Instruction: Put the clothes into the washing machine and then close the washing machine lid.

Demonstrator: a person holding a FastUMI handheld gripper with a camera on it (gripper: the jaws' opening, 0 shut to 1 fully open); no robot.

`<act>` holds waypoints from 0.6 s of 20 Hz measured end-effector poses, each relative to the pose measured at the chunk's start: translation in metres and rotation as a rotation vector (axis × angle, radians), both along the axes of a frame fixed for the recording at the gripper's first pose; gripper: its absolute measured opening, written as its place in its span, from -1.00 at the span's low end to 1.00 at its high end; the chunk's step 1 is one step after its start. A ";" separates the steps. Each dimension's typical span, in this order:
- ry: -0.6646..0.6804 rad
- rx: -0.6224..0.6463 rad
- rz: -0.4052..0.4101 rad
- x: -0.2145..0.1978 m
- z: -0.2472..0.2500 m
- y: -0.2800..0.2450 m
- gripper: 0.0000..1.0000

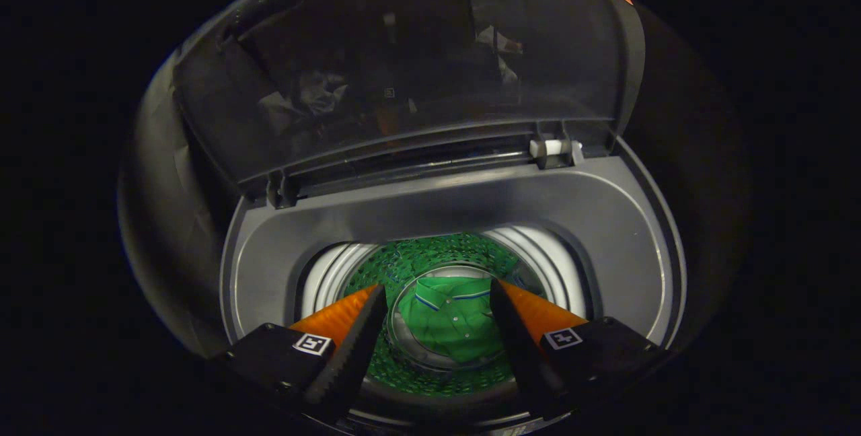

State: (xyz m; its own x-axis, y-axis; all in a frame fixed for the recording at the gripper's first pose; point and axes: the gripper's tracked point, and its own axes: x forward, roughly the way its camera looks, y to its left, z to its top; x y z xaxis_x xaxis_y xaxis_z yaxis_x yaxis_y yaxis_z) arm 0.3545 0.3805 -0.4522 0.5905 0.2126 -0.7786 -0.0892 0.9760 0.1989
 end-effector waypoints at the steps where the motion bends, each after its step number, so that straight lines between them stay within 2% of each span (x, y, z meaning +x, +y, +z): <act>1: -0.025 0.003 0.004 -0.002 0.012 -0.001 0.98; 6: -0.170 0.014 0.042 -0.022 0.096 -0.010 0.98; 12: -0.331 0.006 0.049 -0.022 0.183 -0.022 0.97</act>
